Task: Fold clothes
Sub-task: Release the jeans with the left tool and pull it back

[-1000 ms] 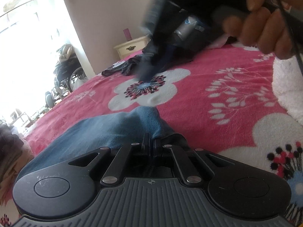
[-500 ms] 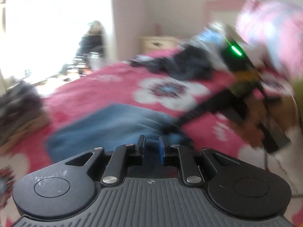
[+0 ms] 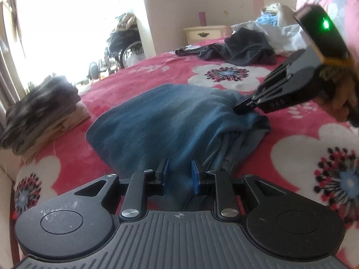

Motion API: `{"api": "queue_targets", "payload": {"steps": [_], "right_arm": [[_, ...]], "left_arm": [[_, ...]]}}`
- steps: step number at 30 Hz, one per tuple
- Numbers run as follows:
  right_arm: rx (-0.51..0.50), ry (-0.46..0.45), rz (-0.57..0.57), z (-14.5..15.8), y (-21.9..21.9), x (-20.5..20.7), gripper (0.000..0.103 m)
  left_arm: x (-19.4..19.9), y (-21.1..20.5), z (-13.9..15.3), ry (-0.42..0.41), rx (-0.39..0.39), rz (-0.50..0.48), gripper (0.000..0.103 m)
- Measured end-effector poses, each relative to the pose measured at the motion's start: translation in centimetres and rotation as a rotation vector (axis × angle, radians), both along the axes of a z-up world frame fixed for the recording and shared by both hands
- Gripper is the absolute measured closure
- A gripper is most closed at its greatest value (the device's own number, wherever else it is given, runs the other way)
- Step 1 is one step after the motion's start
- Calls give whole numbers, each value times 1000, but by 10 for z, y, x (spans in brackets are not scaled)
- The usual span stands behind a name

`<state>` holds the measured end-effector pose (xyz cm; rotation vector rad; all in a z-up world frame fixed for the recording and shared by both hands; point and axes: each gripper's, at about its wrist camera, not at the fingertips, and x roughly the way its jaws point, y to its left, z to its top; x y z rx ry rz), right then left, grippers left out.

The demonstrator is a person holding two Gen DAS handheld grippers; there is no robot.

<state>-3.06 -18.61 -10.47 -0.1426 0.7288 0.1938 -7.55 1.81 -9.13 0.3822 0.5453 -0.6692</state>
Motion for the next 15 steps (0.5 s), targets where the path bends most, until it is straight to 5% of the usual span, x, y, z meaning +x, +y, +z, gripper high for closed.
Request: {"api": "queue_targets", "payload": {"steps": [5, 8, 15], "right_arm": [[12, 2, -18, 0, -3, 3, 103], [10, 1, -17, 0, -3, 3, 103], [18, -9, -30, -1, -5, 1, 103]], "left_arm": [[-1, 8, 23, 46, -137, 37, 79], [11, 4, 9, 118, -95, 74, 76], [55, 23, 43, 164, -348, 173, 70]]}}
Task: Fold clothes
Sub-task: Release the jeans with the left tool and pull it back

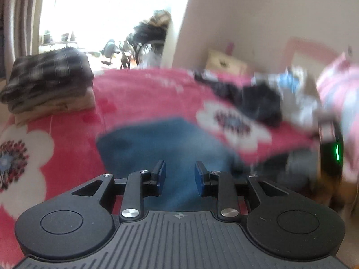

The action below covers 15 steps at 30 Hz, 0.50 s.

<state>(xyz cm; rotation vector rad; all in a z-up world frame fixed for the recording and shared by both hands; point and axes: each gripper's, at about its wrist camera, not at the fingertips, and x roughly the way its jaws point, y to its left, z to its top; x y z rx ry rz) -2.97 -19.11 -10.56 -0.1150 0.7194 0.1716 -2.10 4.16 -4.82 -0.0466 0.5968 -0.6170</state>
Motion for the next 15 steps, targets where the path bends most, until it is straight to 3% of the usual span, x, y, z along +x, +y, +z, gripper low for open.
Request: {"api": "queue_targets", "payload": {"steps": [3, 7, 10, 15], "right_arm": [[1, -3, -5, 0, 0, 0, 103], [17, -6, -15, 0, -1, -1, 103], [23, -8, -25, -1, -1, -1, 103], [54, -8, -52, -2, -3, -2, 103]], "left_arm": [[50, -3, -12, 44, 25, 151, 69], [94, 2, -65, 208, 33, 239, 68], [86, -3, -54, 158, 88, 216, 69], [84, -11, -17, 47, 77, 198, 69]]}}
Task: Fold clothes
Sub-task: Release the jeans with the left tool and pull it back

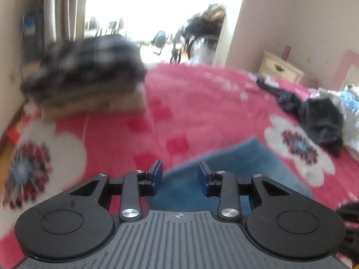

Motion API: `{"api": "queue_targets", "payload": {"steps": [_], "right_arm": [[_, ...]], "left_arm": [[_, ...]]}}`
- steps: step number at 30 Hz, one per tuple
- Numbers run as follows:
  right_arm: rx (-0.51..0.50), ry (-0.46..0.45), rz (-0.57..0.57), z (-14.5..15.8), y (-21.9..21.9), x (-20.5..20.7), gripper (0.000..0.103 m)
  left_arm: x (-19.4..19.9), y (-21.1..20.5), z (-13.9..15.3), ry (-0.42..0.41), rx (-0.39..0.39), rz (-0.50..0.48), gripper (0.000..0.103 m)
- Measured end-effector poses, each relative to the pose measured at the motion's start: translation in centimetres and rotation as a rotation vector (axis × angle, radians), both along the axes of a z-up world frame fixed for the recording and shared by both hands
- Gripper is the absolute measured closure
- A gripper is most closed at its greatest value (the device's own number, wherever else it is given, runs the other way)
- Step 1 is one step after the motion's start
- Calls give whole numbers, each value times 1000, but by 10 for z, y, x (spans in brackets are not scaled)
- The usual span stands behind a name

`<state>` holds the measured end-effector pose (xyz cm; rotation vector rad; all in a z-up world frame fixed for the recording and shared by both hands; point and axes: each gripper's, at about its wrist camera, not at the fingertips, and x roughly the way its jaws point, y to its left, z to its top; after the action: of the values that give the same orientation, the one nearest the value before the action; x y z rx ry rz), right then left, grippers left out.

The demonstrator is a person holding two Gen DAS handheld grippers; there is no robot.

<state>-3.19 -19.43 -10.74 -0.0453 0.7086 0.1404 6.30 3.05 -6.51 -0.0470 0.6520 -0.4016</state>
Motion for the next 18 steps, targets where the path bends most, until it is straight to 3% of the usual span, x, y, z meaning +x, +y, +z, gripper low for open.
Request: {"api": "queue_targets", "payload": {"steps": [5, 8, 10, 15, 18], "right_arm": [[20, 4, -28, 0, -1, -1, 103], [51, 10, -46, 0, -4, -1, 103], [77, 14, -59, -1, -8, -1, 103], [153, 29, -73, -2, -19, 1, 103], [226, 48, -89, -3, -28, 3, 103]], "left_arm": [[13, -62, 8, -26, 24, -144, 69], [18, -106, -21, 68, 96, -242, 68], [17, -124, -46, 89, 169, -239, 68], [-5, -98, -17, 46, 111, -196, 69], [-30, -73, 0, 30, 69, -225, 69]]}}
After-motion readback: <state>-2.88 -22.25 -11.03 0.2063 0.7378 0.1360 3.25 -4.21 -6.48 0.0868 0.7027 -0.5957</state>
